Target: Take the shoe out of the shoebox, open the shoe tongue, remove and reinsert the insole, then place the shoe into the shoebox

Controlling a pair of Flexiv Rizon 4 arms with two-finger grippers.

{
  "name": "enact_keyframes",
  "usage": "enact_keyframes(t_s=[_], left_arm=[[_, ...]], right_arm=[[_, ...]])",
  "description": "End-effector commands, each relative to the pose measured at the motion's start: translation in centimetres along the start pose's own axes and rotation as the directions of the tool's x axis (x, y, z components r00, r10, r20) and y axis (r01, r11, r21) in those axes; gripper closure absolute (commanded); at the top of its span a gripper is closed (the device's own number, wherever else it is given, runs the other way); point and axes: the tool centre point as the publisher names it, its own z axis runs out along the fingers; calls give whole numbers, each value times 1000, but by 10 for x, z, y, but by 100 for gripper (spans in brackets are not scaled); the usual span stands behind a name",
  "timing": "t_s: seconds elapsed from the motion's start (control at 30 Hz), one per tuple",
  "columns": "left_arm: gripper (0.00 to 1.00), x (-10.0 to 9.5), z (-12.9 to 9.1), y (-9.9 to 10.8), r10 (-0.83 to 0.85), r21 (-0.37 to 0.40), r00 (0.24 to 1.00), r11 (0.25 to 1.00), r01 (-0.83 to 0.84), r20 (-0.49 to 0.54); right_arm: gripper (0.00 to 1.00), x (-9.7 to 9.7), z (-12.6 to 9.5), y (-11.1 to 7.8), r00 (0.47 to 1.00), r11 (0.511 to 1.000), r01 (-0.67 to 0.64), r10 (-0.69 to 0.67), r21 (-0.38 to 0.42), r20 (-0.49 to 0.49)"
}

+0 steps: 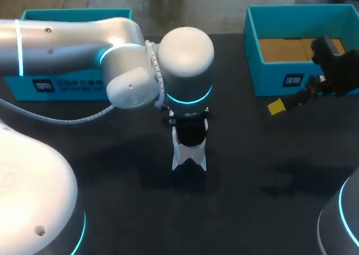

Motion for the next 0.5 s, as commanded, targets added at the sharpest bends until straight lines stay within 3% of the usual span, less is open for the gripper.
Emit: enact_keyframes(t_s=[0.03,0.2,0.23,0.3,0.33,0.4,0.5], left_arm=[[100,4,-7,6,-13,-51,1000,999,12,-15],[98,4,-5,14,-24,-81,1000,996,22,-21],[64,3,-5,15,-21,-88,999,996,18,-26],[49,2,-5,17,-24,-86,999,996,22,-24],[24,2,-4,17,-23,-87,999,996,20,-28],[12,1,-3,18,-22,-87,999,996,20,-29],[3,1,-4,18,-19,-88,999,996,16,-30]], right_arm=[[0,0,1,0,1000,1000,-2,2,2,1],[0,0,1,0,1000,1000,-2,2,2,1],[0,0,1,0,1000,1000,-2,2,2,1],[0,0,1,0,1000,1000,-2,2,2,1],[0,0,1,0,1000,1000,-2,2,2,1],[0,0,1,0,1000,1000,-2,2,2,1],[0,0,1,0,1000,1000,-2,2,2,1]])
